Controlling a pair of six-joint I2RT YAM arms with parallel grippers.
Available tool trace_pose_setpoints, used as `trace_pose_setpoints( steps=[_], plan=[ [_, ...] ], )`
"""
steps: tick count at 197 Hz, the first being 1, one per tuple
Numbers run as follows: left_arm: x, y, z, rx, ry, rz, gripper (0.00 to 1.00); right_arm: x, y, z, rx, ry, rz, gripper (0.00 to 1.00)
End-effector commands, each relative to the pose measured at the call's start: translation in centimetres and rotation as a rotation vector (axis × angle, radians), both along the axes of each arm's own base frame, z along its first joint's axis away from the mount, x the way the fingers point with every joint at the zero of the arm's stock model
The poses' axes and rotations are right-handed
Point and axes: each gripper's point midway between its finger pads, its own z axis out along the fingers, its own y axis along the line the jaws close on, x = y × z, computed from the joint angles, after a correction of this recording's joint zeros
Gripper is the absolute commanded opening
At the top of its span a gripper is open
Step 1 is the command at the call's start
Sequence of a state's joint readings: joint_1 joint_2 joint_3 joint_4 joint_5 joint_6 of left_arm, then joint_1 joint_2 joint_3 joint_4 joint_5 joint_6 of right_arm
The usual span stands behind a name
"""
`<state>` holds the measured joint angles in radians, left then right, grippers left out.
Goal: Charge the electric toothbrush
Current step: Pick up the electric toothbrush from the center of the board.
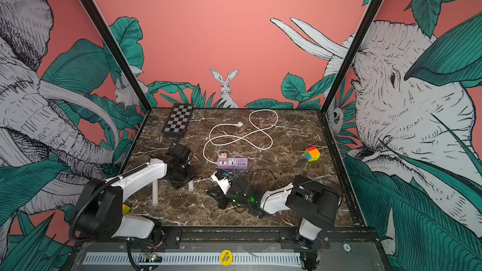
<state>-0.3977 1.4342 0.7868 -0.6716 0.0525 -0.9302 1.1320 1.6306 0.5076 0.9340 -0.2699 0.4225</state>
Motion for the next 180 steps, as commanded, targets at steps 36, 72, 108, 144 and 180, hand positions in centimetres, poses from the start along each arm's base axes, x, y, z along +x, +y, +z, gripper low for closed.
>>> trace_pose_setpoints(
  steps=[36,72,108,144,180],
  plan=[
    [0.0,0.8,-1.3,0.069,0.028,0.014,0.49,-0.8,-0.1,2.1,0.019,-0.066,0.040,0.00],
    [0.0,0.7,-2.6,0.080,0.057,0.008,0.46,-1.0,0.0,2.1,0.007,-0.075,0.051,0.00],
    [-0.1,0.2,-3.5,0.071,0.077,-0.001,0.45,-1.2,0.3,2.1,-0.003,-0.088,0.058,0.00],
    [-0.1,-0.1,-3.1,0.059,0.058,0.004,0.41,-1.4,0.4,2.1,-0.013,-0.096,0.067,0.00],
    [-0.5,-1.0,-3.1,0.068,0.069,-0.010,0.38,-1.5,0.6,2.2,-0.022,-0.107,0.074,0.00]
  ],
)
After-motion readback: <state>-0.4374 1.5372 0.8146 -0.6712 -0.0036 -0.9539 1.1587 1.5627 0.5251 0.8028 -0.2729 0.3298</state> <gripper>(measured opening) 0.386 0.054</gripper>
